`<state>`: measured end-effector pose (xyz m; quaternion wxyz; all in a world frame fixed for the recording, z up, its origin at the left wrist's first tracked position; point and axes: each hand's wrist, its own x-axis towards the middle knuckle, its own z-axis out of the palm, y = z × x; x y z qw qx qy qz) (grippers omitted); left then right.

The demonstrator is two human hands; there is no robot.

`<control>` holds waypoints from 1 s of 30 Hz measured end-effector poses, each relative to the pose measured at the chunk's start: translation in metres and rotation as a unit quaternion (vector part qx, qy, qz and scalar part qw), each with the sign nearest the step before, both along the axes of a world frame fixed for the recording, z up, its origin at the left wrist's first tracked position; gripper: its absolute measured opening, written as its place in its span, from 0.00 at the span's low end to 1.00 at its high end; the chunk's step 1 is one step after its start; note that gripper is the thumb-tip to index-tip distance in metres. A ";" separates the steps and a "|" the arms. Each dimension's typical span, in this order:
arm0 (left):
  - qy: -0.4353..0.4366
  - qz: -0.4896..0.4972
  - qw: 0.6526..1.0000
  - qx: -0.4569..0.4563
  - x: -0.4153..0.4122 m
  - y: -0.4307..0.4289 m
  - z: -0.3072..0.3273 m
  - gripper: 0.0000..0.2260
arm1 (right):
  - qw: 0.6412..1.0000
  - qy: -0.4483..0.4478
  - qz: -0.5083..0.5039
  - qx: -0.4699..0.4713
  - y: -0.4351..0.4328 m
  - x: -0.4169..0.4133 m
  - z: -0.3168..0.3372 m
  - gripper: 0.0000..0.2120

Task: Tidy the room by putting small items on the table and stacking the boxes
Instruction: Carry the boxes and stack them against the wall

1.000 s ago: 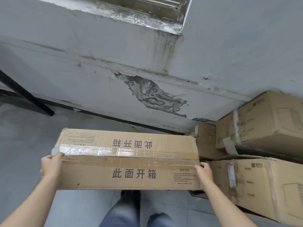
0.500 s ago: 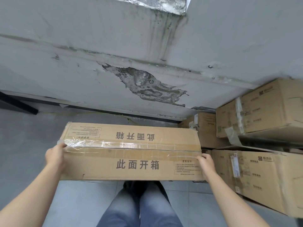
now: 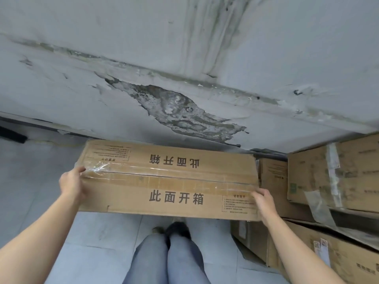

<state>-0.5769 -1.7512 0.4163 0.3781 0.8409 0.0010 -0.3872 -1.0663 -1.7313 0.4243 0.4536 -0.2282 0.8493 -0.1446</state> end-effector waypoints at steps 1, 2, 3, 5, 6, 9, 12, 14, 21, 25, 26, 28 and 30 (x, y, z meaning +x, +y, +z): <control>-0.004 -0.016 1.000 -0.001 -0.005 -0.010 -0.015 0.12 | 1.000 0.005 0.006 -0.001 -0.008 -0.005 -0.013 0.18; -0.013 -0.040 0.999 0.000 -0.011 -0.020 -0.030 0.15 | 1.000 0.011 0.009 -0.001 -0.015 -0.010 -0.025 0.18; -0.017 -0.066 0.998 0.001 -0.017 -0.028 -0.045 0.18 | 1.000 0.020 0.011 0.000 -0.021 -0.015 -0.037 0.18; -0.019 -0.115 0.993 0.003 -0.031 -0.040 -0.070 0.25 | 0.999 0.041 0.014 0.005 -0.026 -0.023 -0.057 0.19; -0.022 -0.133 0.991 0.000 -0.038 -0.045 -0.077 0.27 | 0.998 0.052 0.016 0.007 -0.027 -0.026 -0.064 0.20; -0.037 -0.195 0.980 0.005 -0.046 -0.062 -0.090 0.26 | 0.991 0.119 0.053 0.034 -0.027 -0.031 -0.083 0.26; -0.066 -0.251 0.965 0.038 -0.038 -0.068 -0.097 0.29 | 0.972 0.178 0.125 0.087 -0.025 -0.020 -0.084 0.31; -0.087 -0.314 0.943 0.074 -0.034 -0.062 -0.100 0.24 | 0.958 0.198 0.170 0.118 -0.024 -0.010 -0.082 0.34; -0.105 -0.374 0.905 0.173 -0.043 -0.042 -0.095 0.31 | 0.933 0.203 0.232 0.185 -0.020 0.000 -0.075 0.37; -0.044 -0.372 0.915 0.153 -0.029 -0.028 -0.101 0.34 | 0.923 0.198 0.247 0.218 -0.013 0.003 -0.073 0.37; -0.036 -0.367 0.917 0.150 -0.022 -0.023 -0.109 0.35 | 0.922 0.194 0.249 0.222 -0.010 0.004 -0.073 0.37; -0.041 -0.368 0.917 0.148 -0.011 -0.016 -0.127 0.35 | 0.925 0.189 0.249 0.216 -0.004 0.004 -0.075 0.38; -0.054 -0.378 0.912 0.148 -0.008 -0.012 -0.135 0.36 | 0.927 0.190 0.252 0.205 0.000 0.002 -0.078 0.40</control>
